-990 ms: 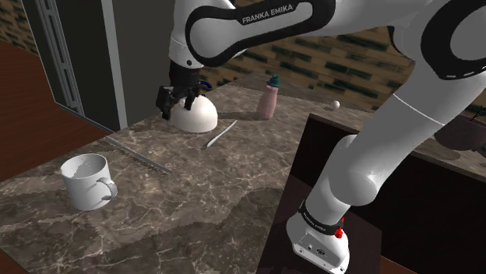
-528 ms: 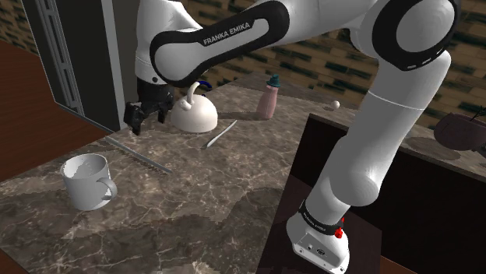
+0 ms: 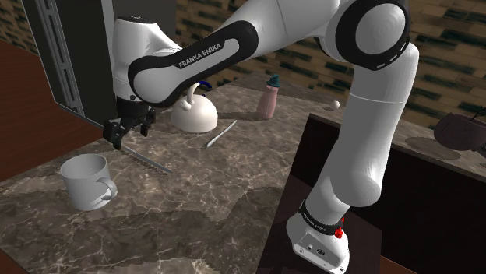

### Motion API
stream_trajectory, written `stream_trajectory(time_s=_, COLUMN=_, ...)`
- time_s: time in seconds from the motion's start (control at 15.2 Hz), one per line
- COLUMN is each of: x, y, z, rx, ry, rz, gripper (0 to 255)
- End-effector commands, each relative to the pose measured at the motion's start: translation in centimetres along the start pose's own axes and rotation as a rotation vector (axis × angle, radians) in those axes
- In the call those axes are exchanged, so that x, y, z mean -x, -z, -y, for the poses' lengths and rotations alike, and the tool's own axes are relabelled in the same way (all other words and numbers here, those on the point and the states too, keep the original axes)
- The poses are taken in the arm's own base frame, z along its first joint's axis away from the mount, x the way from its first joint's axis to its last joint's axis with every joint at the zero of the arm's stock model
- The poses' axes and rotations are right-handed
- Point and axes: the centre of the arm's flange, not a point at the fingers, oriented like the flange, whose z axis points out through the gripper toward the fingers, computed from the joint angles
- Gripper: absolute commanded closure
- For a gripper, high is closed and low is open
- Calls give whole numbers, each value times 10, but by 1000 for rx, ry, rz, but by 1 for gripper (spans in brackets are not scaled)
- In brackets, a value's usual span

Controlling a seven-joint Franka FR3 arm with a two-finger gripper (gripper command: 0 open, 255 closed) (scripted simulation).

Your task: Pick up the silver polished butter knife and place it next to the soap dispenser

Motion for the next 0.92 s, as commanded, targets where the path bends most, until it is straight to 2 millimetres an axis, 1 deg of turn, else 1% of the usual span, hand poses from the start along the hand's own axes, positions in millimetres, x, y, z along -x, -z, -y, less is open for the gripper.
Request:
stream_trajectory(time_s=0.0, x=-1, y=-10, z=0, rx=0, ry=0, rz=0, gripper=0)
stream_trajectory(time_s=0.13, x=-1, y=-24, z=0, rx=0, ry=0, rz=0, gripper=0)
stream_trajectory(time_s=0.66, x=-1, y=-24, z=0, rx=0, ry=0, rz=0, gripper=0)
stream_trajectory(time_s=0.73, x=-1, y=-24, z=0, rx=0, ry=0, rz=0, gripper=255)
stream_trajectory(time_s=0.86, x=-1, y=-24, z=0, rx=0, ry=0, rz=0, gripper=255)
